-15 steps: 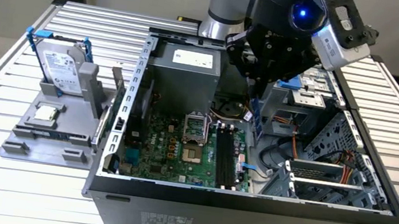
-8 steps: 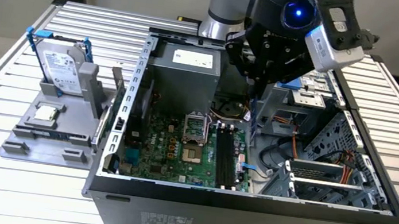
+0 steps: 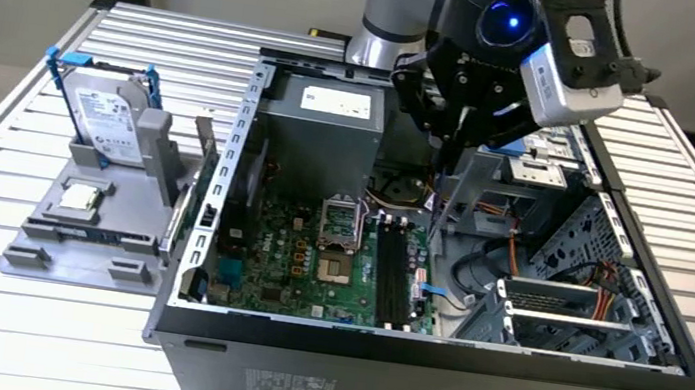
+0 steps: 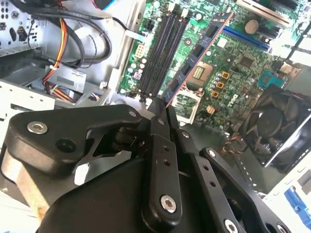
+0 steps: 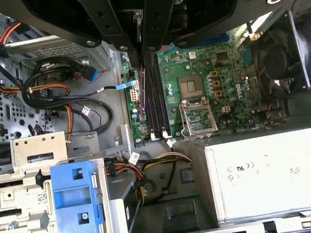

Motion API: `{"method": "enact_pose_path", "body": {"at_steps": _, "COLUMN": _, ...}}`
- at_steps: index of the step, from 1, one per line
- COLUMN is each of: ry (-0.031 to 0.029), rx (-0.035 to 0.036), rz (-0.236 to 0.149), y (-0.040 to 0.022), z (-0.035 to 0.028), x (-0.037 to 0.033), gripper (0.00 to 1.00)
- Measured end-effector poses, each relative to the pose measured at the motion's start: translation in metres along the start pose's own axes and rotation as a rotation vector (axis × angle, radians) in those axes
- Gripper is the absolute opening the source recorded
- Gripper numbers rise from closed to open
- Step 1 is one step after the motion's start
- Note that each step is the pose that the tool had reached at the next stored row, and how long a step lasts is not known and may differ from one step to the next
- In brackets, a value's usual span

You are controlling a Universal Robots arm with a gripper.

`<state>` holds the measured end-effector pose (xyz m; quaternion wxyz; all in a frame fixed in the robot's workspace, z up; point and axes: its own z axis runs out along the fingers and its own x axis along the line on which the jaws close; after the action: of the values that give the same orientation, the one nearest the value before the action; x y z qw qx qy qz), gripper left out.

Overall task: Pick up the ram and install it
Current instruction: 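Insert the ram into the slot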

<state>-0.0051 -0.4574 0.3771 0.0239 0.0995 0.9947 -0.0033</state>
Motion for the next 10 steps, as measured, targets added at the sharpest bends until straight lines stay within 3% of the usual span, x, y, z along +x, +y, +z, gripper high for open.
{"method": "enact_pose_path", "body": {"at_steps": 10, "ry": 0.0, "rx": -0.0051, "rz": -0.101, "y": 0.0011, "z": 0.0051, "x": -0.005, "gripper": 0.0}}
